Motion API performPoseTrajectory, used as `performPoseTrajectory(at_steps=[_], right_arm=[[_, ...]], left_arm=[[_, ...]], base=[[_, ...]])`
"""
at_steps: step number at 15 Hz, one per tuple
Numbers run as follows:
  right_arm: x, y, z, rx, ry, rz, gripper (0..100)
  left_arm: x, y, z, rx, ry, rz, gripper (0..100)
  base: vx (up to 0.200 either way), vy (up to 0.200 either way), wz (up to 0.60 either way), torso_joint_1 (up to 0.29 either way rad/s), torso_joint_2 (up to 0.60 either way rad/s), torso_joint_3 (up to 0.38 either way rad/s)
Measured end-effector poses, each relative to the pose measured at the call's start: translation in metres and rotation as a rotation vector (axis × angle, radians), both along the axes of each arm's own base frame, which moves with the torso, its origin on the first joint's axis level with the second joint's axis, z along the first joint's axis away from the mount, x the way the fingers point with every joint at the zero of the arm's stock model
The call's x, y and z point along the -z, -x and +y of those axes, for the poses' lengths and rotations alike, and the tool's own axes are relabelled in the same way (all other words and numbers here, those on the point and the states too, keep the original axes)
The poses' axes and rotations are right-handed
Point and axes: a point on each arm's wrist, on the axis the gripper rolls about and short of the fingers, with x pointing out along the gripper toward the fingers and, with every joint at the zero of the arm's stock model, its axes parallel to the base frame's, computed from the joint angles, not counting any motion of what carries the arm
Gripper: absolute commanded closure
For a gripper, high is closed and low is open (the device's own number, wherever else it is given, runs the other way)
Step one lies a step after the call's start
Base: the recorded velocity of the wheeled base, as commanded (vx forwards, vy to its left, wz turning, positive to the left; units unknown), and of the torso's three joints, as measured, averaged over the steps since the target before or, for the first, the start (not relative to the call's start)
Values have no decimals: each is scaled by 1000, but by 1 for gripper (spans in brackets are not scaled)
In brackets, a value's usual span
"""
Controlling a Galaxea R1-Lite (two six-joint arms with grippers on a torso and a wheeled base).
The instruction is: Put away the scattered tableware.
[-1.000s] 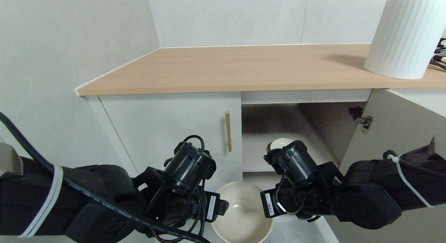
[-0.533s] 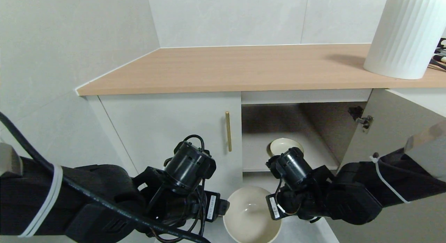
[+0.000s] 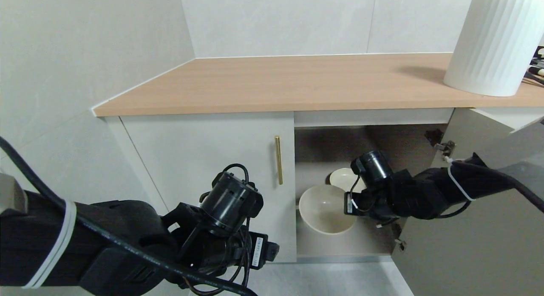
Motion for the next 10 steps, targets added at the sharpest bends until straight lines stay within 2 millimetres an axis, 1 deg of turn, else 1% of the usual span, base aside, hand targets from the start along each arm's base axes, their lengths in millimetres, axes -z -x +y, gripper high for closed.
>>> performPoseTrajectory(at_steps=[2, 5, 10], right_arm=[[-1, -22, -10, 102, -57, -21, 100], [0, -47, -24, 207, -121, -45, 100], [3, -70, -38, 295, -165, -71, 100]], left_arm=[[0, 0, 0, 0, 0, 0, 0], [0, 0, 0, 0, 0, 0, 0], [0, 0, 0, 0, -1, 1, 0]], base=[[0, 0, 0, 0, 0, 0], [0, 0, 0, 0, 0, 0], [0, 0, 0, 0, 0, 0]])
